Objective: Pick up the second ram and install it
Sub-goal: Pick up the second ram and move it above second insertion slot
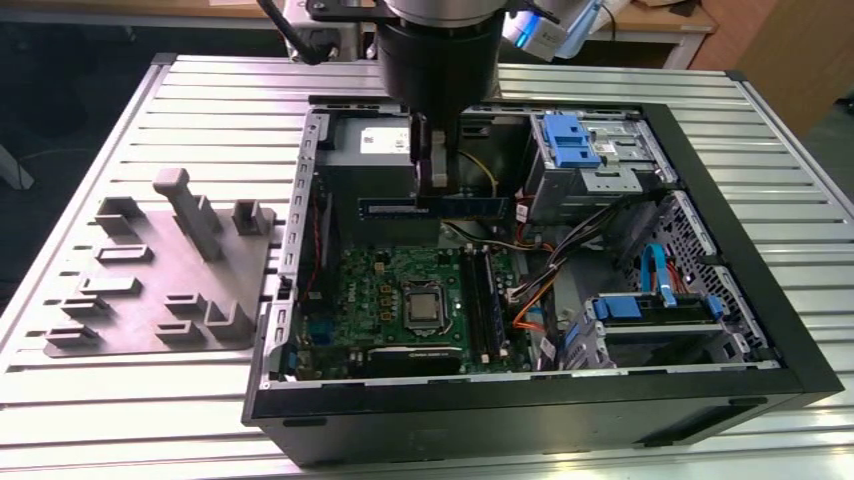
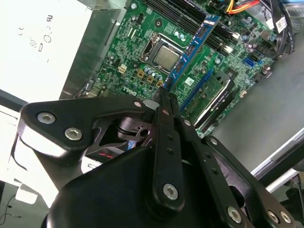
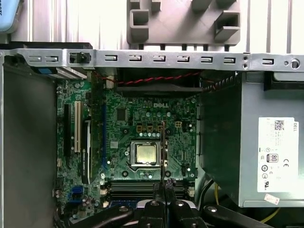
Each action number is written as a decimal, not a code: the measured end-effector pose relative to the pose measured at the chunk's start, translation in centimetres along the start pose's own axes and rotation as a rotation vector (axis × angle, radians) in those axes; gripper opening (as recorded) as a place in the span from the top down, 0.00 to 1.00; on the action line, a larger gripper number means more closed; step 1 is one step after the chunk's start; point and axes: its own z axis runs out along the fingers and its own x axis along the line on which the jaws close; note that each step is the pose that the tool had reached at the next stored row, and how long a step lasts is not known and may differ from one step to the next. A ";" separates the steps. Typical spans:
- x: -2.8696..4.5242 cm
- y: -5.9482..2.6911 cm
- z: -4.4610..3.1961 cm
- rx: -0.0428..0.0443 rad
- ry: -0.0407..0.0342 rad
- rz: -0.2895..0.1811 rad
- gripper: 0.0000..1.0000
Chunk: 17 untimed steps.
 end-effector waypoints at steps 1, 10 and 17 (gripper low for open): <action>0.00 -0.01 0.09 0.0000 0.0000 0.000 0.89; 0.04 -0.06 1.36 0.0000 0.0000 0.000 0.89; 0.08 -0.06 2.47 -0.0001 -0.0001 0.000 0.89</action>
